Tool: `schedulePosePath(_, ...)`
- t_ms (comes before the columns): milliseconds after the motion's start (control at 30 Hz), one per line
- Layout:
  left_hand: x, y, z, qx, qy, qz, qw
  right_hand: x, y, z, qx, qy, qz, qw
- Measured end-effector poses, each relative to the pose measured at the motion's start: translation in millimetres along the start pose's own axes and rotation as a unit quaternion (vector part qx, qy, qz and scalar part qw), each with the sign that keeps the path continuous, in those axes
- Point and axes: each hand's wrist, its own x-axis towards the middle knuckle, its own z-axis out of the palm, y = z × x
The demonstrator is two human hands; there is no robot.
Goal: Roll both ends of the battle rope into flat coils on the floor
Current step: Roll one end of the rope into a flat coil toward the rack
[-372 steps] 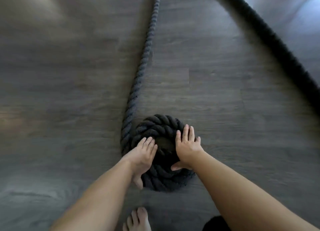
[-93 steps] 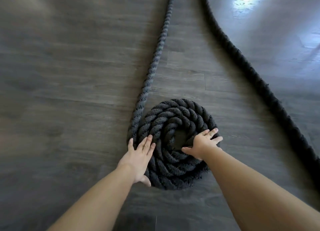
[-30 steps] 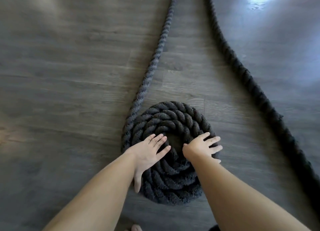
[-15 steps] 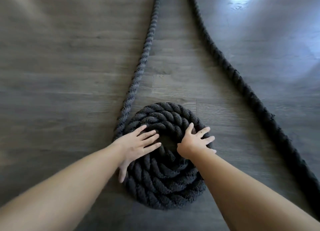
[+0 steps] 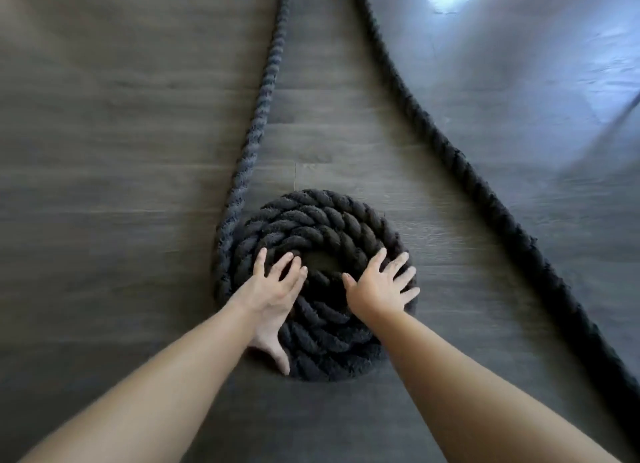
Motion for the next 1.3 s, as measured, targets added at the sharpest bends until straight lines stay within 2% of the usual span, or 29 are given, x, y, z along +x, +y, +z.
schedulePosePath(200,19.1,1.4,-31.0,-0.093,-0.018,-0.068,0.993,-3.9,-22.4,-40.6,0.017,-0.064,0.043,0.997)
schedulePosePath(367,29.7,0.4,-44.6,-0.071,-0.044,-0.074,0.994,8.5,-37.4,-63.5,0.054,-0.101,0.141,0.983)
schedulePosePath(467,36.0,-1.2,-42.4,-0.041,-0.052,-0.048,0.997,21.5,-48.2,-51.7,0.093,-0.108,0.198,0.970)
schedulePosePath(533,38.4,-12.8,-37.0,-0.035,-0.017,-0.023,0.999,28.0,-58.1,-37.6,0.085,-0.092,0.206,0.971)
schedulePosePath(633,41.3,-43.3,-31.3,-0.019,0.019,0.056,0.998,33.7,-66.8,-24.5,0.088,-0.055,0.219,0.970)
schedulePosePath(800,42.4,-95.3,-37.1,0.054,-0.035,0.158,0.985,31.5,-61.7,-21.6,0.077,-0.061,0.204,0.974)
schedulePosePath(900,44.7,-106.1,-34.3,0.082,-0.025,0.169,0.982,31.8,-60.0,-18.4,0.080,-0.064,0.203,0.974)
schedulePosePath(1300,52.7,-113.2,-24.5,0.076,-0.006,0.188,0.979,43.2,-63.6,-17.7,0.084,-0.072,0.215,0.970)
